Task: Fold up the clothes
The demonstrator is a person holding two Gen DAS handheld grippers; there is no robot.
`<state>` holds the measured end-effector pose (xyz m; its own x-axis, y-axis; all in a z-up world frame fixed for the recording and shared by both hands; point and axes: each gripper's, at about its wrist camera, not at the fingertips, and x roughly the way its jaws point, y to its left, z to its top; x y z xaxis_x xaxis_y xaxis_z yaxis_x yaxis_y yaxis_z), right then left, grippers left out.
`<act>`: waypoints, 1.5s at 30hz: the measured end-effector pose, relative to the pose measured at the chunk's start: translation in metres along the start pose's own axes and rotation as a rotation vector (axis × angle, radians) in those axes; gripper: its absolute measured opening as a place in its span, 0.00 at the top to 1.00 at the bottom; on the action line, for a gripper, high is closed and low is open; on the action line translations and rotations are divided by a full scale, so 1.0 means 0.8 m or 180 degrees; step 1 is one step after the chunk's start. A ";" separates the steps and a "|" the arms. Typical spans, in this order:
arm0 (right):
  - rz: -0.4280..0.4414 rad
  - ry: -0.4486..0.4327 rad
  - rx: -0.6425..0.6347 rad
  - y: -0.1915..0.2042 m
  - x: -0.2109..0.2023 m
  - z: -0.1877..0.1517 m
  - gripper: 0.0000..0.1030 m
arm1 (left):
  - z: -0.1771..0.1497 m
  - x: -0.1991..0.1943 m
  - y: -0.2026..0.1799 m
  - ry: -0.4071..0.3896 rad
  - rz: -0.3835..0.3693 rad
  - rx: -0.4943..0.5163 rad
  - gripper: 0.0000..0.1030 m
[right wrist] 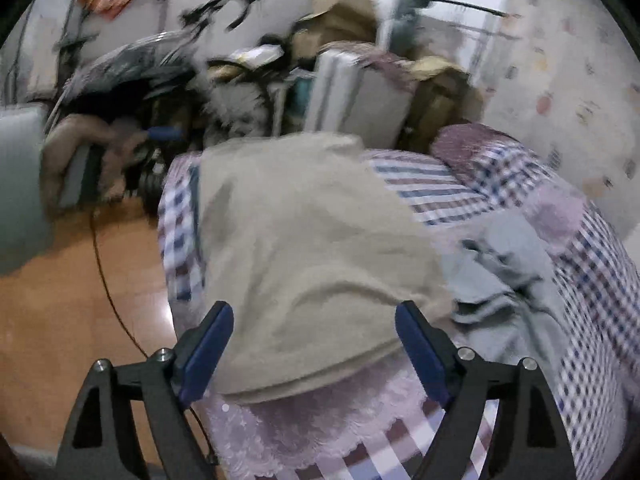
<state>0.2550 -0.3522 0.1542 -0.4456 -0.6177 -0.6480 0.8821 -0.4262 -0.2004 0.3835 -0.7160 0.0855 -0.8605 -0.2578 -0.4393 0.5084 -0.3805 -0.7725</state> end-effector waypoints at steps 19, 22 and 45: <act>-0.0928 -0.1072 0.0935 -0.192 -0.367 -0.081 0.07 | -0.248 -0.122 -0.366 0.0624 -0.1424 0.1469 0.17; -0.1015 -0.1248 0.1079 -0.230 -0.414 -0.114 0.06 | -0.309 -0.133 -0.438 0.0873 -0.1659 0.1758 0.17; -0.1639 -0.0709 0.2860 -0.530 -0.462 -0.377 0.00 | -0.688 -0.045 -0.640 0.1246 -0.1335 0.3335 0.00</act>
<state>0.0920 0.2562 0.2567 -0.8320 -0.2918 -0.4718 0.1827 -0.9472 0.2635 0.1368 -0.0230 0.2445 -0.8246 0.2785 -0.4924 -0.1923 -0.9566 -0.2189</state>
